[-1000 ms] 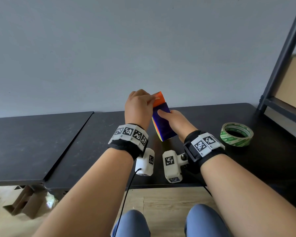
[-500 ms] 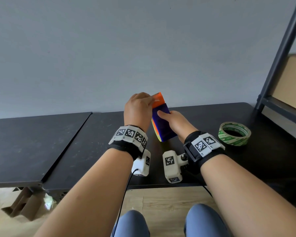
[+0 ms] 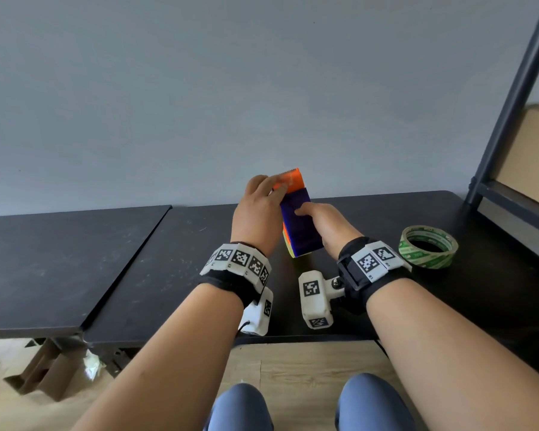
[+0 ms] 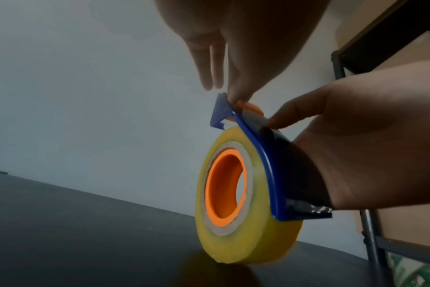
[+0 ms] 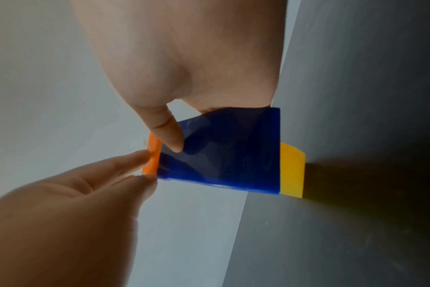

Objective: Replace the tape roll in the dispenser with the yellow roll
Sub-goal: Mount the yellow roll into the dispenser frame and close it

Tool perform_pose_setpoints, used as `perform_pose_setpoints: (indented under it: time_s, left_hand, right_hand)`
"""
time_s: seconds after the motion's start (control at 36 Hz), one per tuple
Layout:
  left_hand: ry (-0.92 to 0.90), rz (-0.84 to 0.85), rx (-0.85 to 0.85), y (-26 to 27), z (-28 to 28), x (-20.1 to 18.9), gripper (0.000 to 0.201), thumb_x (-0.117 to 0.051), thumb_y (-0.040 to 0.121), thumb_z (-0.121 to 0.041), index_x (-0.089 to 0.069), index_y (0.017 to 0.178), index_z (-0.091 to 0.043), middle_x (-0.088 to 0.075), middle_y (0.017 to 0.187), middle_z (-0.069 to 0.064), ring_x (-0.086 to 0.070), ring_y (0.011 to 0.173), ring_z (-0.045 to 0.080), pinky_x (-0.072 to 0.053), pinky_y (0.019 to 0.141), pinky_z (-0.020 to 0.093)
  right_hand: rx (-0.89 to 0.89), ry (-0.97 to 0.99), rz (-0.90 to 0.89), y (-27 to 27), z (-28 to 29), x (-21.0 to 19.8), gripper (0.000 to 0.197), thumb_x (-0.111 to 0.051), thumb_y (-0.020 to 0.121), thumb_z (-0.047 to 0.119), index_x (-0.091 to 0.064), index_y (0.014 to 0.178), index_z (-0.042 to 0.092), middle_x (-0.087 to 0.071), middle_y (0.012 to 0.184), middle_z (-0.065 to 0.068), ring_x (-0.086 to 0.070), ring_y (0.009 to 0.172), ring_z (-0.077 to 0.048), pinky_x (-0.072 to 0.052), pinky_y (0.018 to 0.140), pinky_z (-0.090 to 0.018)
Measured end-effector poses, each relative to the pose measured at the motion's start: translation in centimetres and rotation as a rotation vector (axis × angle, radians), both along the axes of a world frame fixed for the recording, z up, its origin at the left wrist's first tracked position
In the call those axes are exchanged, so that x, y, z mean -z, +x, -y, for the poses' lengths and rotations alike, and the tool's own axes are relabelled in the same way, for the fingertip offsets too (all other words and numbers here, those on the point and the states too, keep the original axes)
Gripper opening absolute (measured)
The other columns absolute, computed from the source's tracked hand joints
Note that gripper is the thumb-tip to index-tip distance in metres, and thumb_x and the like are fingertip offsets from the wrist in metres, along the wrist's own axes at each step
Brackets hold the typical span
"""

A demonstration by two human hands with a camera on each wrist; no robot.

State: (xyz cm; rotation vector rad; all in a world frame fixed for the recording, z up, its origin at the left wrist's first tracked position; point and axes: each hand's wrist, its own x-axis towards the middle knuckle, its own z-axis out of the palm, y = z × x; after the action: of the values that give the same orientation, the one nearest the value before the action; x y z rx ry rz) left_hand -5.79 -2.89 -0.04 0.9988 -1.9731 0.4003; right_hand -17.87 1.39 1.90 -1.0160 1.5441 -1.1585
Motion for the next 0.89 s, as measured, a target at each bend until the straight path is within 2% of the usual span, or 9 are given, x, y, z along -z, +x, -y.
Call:
perform_pose_setpoints:
  time_s: [0.08,0.14,0.22,0.31,0.42,0.53,0.67,0.81,0.89]
  left_hand:
    - [0.015,-0.002,-0.036,0.3,0.0,-0.2,0.037,-0.056,0.074,0.004,-0.073,0.103,-0.010,-0.069,0.112,0.003,-0.049,0.110,0.022,-0.055,0.062,0.035]
    - [0.025,-0.004,-0.058,0.4,-0.1,-0.4,0.038,-0.056,0.072,0.007,-0.073,0.103,-0.008,-0.070,0.111,0.004,-0.055,0.109,0.028,-0.055,0.065,0.035]
    - [0.029,-0.022,-0.065,0.8,-0.3,-0.5,0.041,-0.041,0.075,0.000,-0.073,0.101,-0.006,-0.069,0.109,0.007,-0.055,0.105,0.030,-0.055,0.066,0.037]
    - [0.092,-0.075,-0.071,1.1,-0.6,-0.2,0.040,-0.050,0.075,0.005,-0.072,0.105,-0.006,-0.064,0.119,0.012,-0.055,0.110,0.036,-0.054,0.072,0.037]
    - [0.368,-0.170,-0.033,1.0,-0.7,0.1,0.043,-0.050,0.085,0.003,-0.066,0.122,-0.012,-0.059,0.130,0.005,-0.047,0.120,0.027,-0.040,0.097,0.028]
    - [0.551,-0.272,-0.025,0.8,-0.6,0.5,0.040,-0.050,0.088,-0.003,-0.065,0.124,-0.014,-0.060,0.130,0.003,-0.050,0.123,0.024,-0.038,0.097,0.026]
    - [0.721,-0.270,-0.057,1.0,-0.2,0.9,0.042,-0.046,0.090,-0.005,-0.066,0.125,-0.019,-0.064,0.126,0.008,-0.058,0.117,0.025,-0.040,0.087,0.024]
    - [0.882,-0.211,-0.099,1.7,-0.2,2.0,0.046,-0.042,0.091,-0.004,-0.065,0.127,-0.023,-0.065,0.128,0.005,-0.060,0.116,0.024,-0.043,0.088,0.025]
    - [0.952,-0.144,-0.104,2.0,-0.2,2.3,0.049,-0.041,0.090,-0.003,-0.063,0.129,-0.022,-0.062,0.133,0.004,-0.058,0.120,0.025,-0.043,0.096,0.028]
  right_hand:
    - [-0.014,-0.004,-0.046,-0.2,0.5,0.2,0.073,-0.054,0.052,0.021,-0.059,0.121,0.000,-0.065,0.121,-0.022,-0.061,0.112,-0.042,-0.046,0.103,-0.053]
    - [-0.032,-0.020,-0.091,-0.1,0.2,-0.1,0.058,-0.057,0.060,0.018,-0.061,0.114,-0.001,-0.066,0.118,-0.024,-0.061,0.110,-0.043,-0.048,0.102,-0.052]
    - [-0.043,-0.050,-0.162,-0.3,0.0,-0.3,0.028,-0.056,0.078,0.008,-0.065,0.104,0.003,-0.068,0.112,-0.023,-0.063,0.105,-0.042,-0.050,0.094,-0.048]
    - [-0.052,-0.080,-0.224,-0.7,0.2,-0.3,0.032,-0.057,0.078,0.008,-0.064,0.109,0.004,-0.069,0.109,-0.019,-0.065,0.103,-0.040,-0.052,0.089,-0.046]
    - [-0.085,-0.095,-0.366,-1.4,0.8,-0.2,0.028,-0.060,0.083,0.006,-0.062,0.111,0.005,-0.069,0.108,-0.016,-0.065,0.098,-0.034,-0.049,0.077,-0.033]
    - [-0.097,-0.092,-0.502,-2.1,1.4,0.3,0.030,-0.062,0.084,0.007,-0.063,0.115,0.005,-0.069,0.111,-0.015,-0.064,0.101,-0.033,-0.052,0.088,-0.041]
    - [-0.093,-0.069,-0.701,-2.5,2.5,1.0,0.048,-0.061,0.087,0.005,-0.054,0.134,0.001,-0.060,0.133,-0.017,-0.057,0.121,-0.035,-0.046,0.100,-0.041]
    - [-0.124,-0.061,-0.934,-2.7,3.5,2.0,0.011,-0.059,0.085,0.007,-0.061,0.095,0.010,-0.067,0.108,-0.015,-0.063,0.105,-0.034,-0.044,0.079,-0.033]
    - [-0.152,-0.048,-0.999,-2.4,3.9,2.5,0.029,-0.061,0.086,0.009,-0.064,0.114,0.013,-0.067,0.117,-0.011,-0.062,0.109,-0.032,-0.048,0.089,-0.036]
